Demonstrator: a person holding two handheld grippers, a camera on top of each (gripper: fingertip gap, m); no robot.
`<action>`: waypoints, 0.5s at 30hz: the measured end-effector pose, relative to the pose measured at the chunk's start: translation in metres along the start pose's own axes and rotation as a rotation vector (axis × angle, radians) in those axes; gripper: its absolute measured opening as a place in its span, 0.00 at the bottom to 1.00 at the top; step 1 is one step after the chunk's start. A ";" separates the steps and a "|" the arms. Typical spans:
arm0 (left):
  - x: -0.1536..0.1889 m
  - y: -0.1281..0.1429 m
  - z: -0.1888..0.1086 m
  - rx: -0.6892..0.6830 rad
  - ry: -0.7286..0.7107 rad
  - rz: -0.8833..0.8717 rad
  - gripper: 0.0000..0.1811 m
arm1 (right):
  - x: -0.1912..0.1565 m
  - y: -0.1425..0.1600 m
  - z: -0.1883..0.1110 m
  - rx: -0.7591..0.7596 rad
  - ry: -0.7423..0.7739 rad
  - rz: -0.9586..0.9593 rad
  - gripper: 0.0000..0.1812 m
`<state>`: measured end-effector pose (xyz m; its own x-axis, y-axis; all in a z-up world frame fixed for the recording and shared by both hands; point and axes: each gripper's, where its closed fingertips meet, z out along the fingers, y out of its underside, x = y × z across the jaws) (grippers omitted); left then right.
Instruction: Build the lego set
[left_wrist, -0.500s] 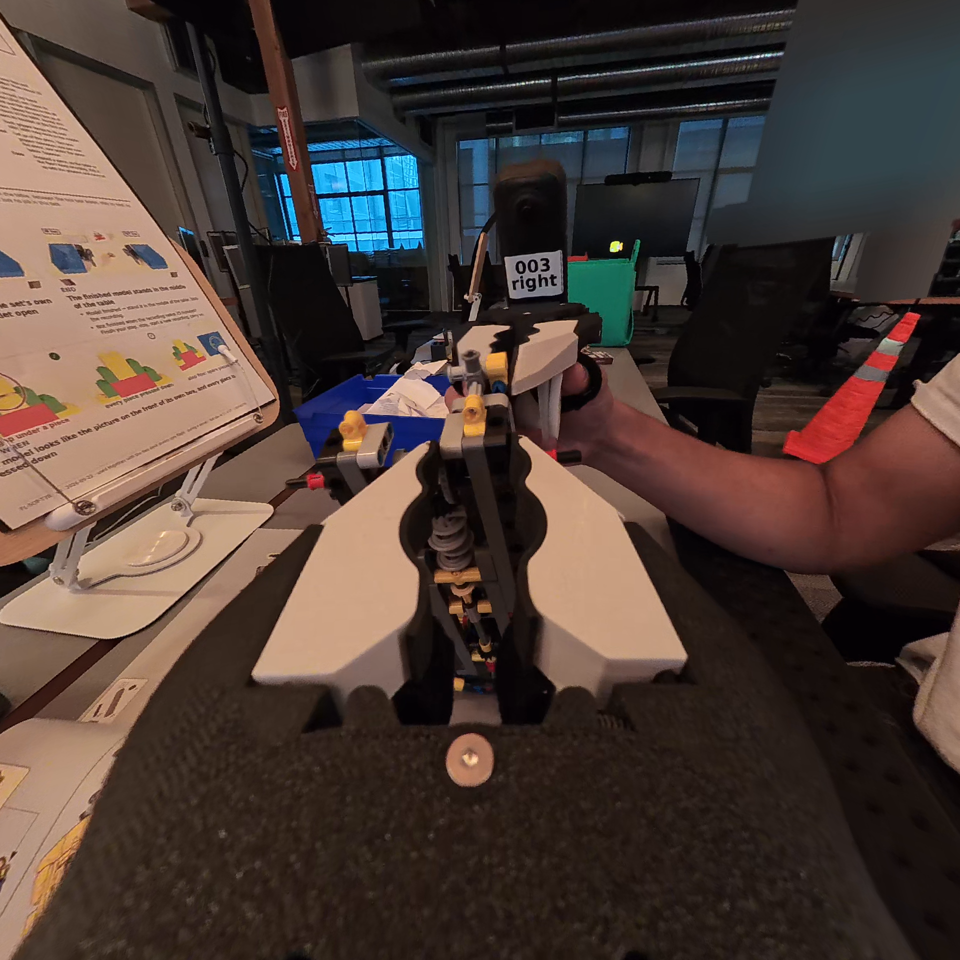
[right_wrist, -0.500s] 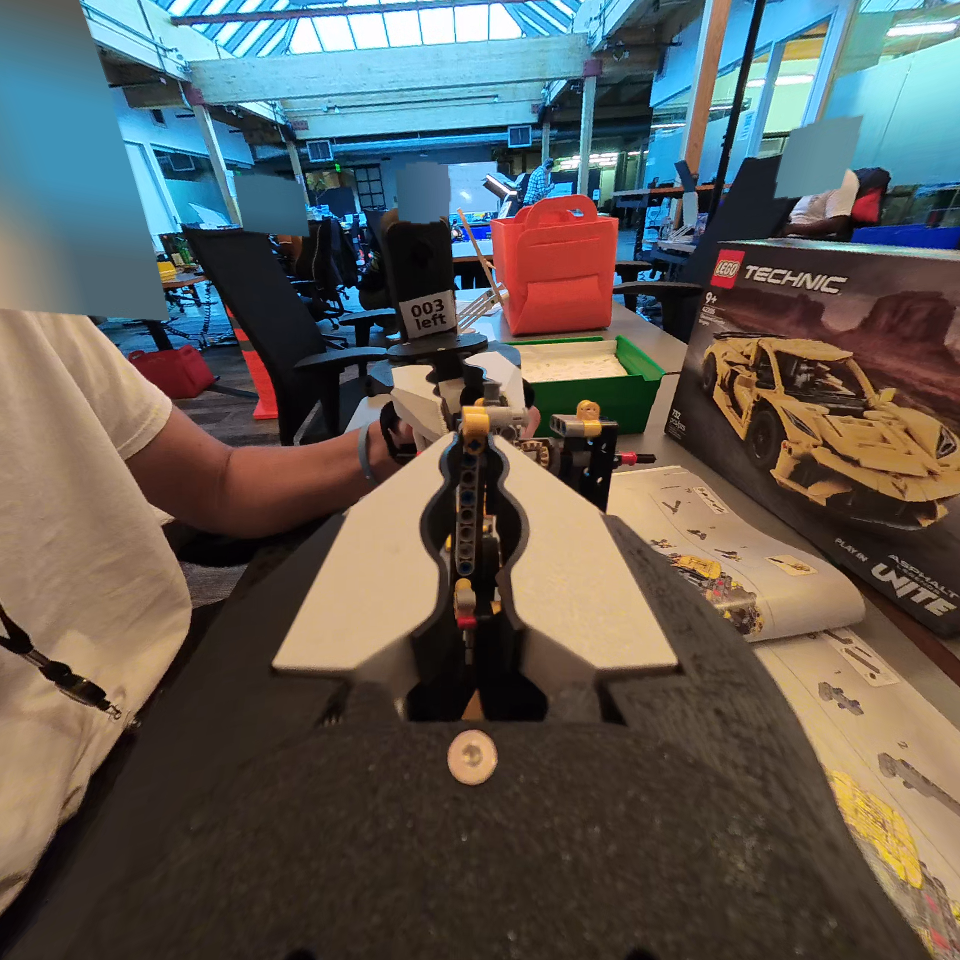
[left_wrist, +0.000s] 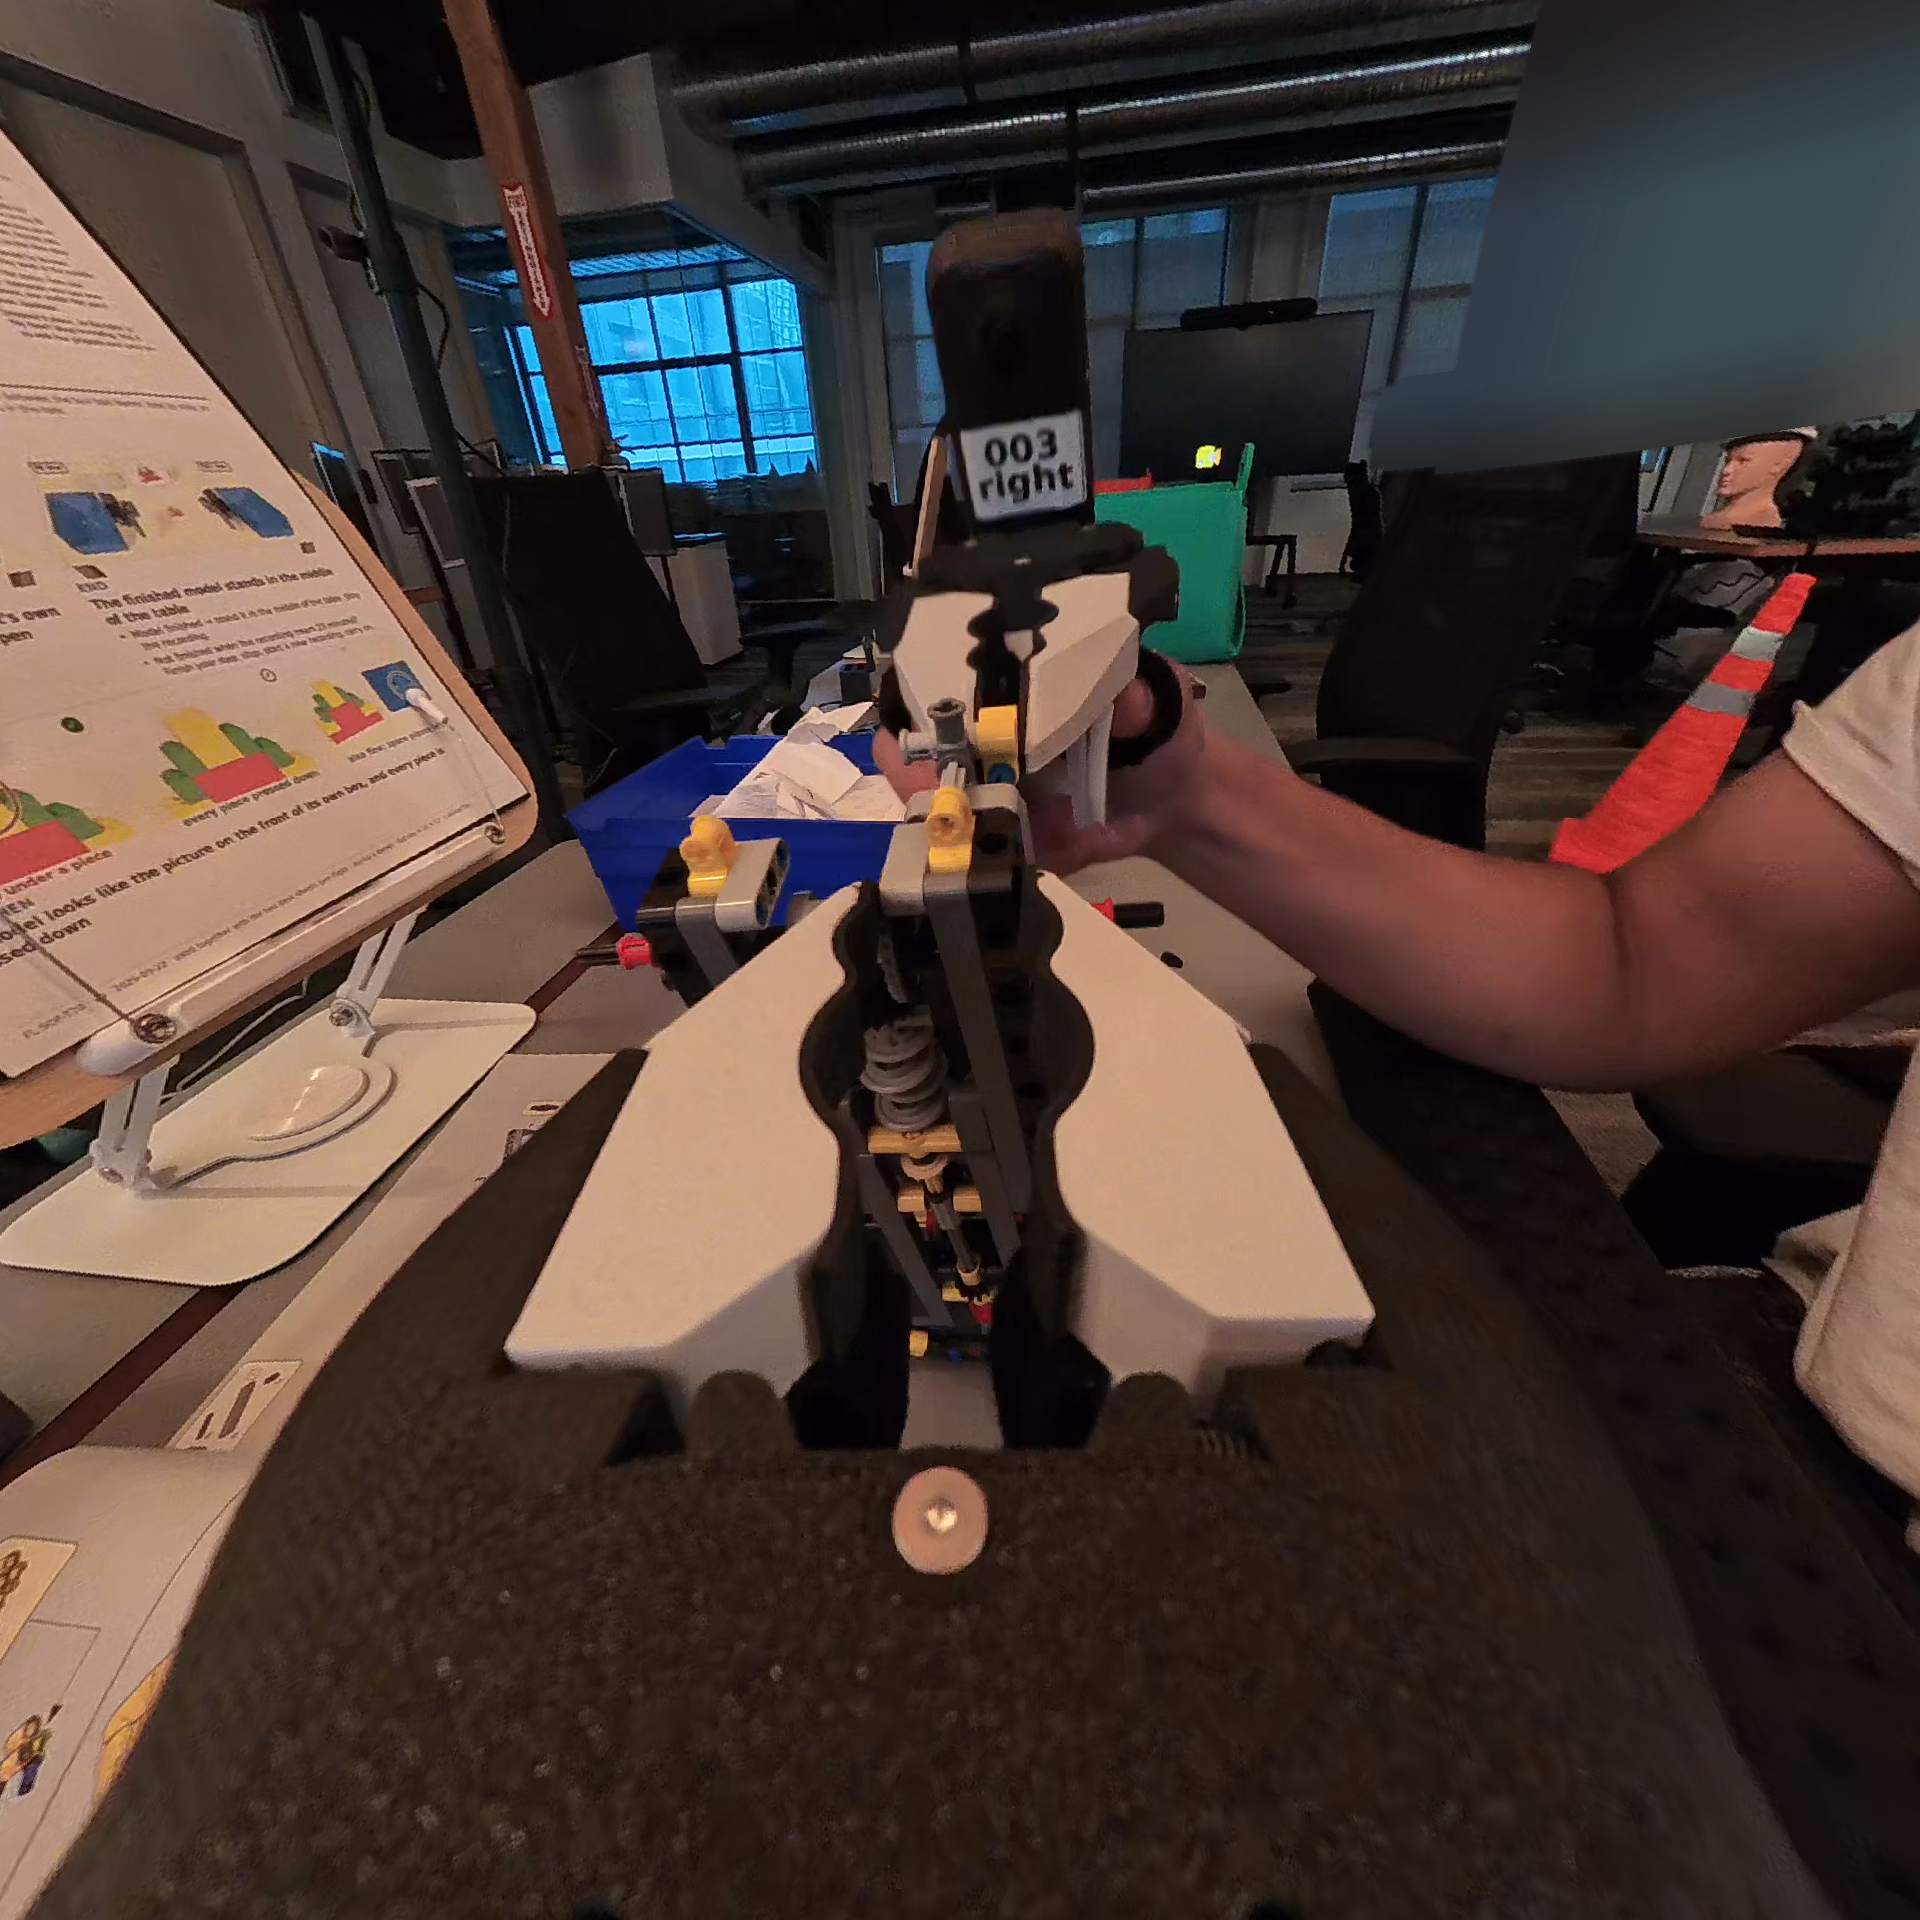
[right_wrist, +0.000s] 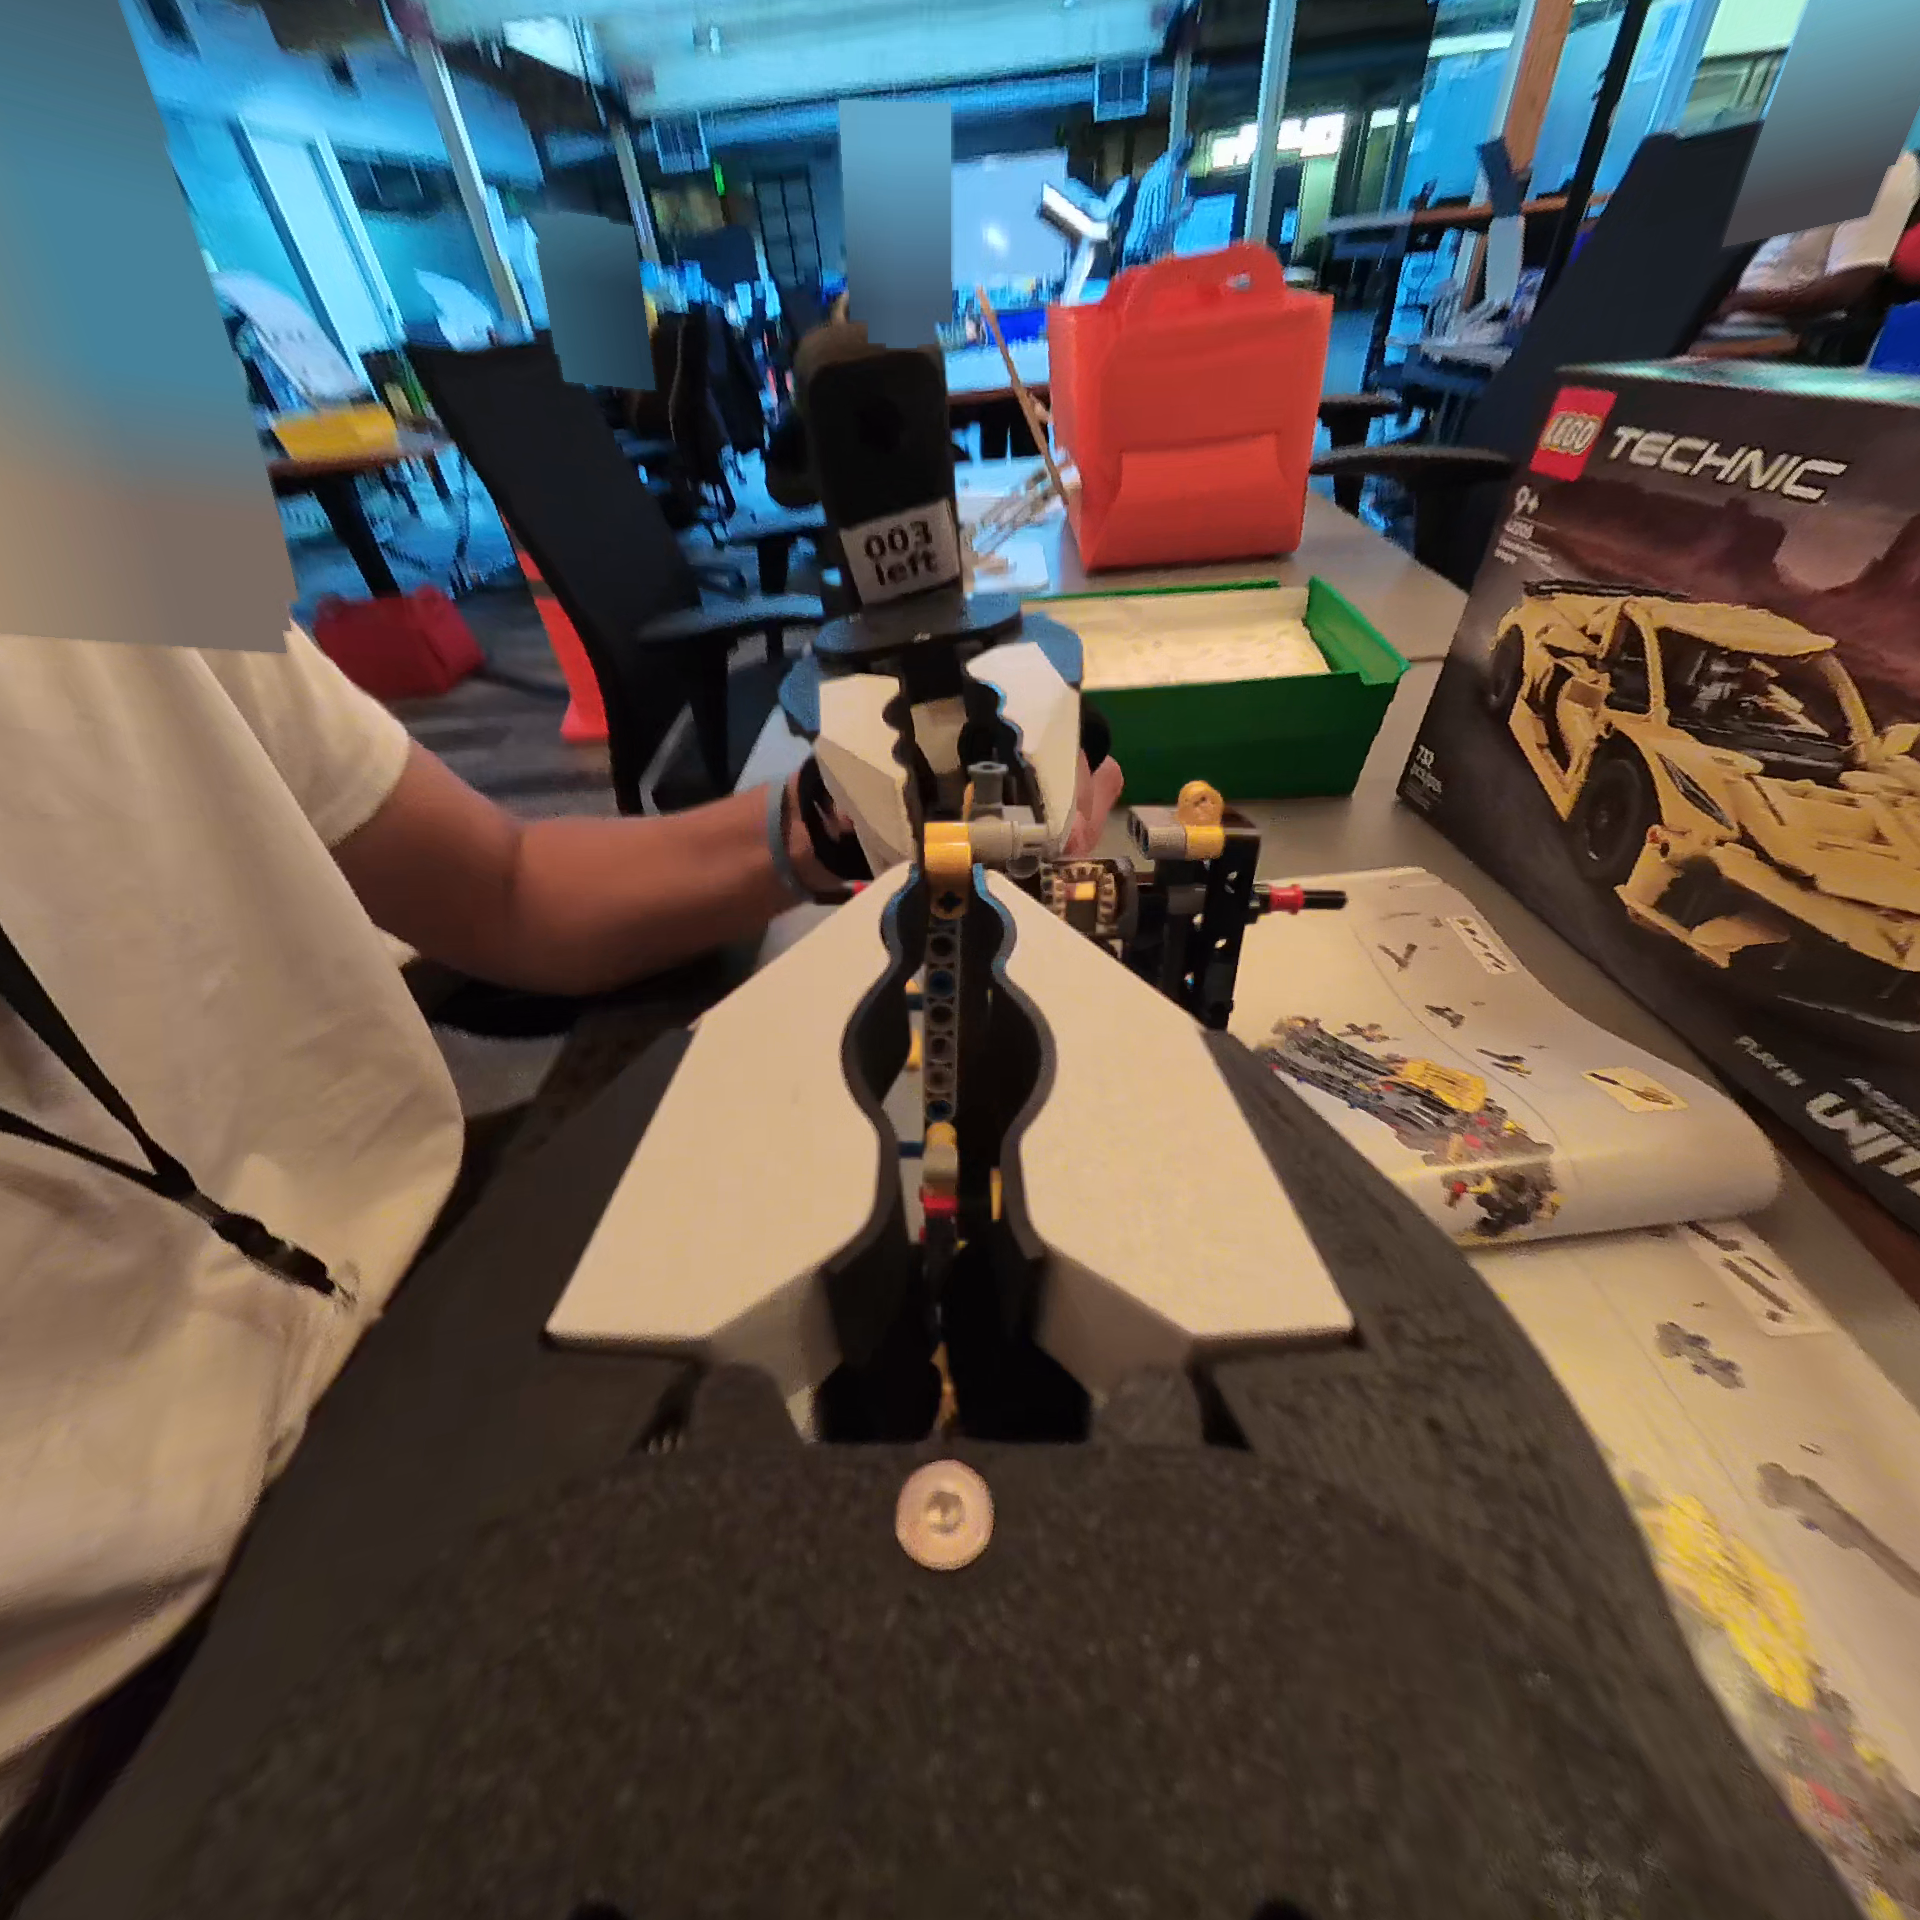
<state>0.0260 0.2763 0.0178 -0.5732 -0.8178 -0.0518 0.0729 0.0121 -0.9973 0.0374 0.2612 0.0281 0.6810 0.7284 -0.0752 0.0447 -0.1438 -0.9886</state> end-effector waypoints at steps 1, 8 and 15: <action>0.000 0.000 0.000 -0.003 0.002 0.002 0.15 | 0.000 0.000 0.000 -0.041 0.006 -0.024 0.04; -0.001 -0.001 0.004 0.002 -0.023 -0.001 0.15 | 0.003 -0.002 -0.005 -0.100 0.096 -0.063 0.04; -0.004 -0.003 0.017 -0.011 -0.167 0.018 0.14 | 0.010 -0.001 -0.022 0.144 0.375 0.091 0.31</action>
<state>0.0423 0.2698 0.0219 -0.4287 -0.9014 -0.0608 0.0724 0.0328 -0.9968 0.0599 0.2539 0.0312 0.8977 0.4190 -0.1364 -0.1124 -0.0814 -0.9903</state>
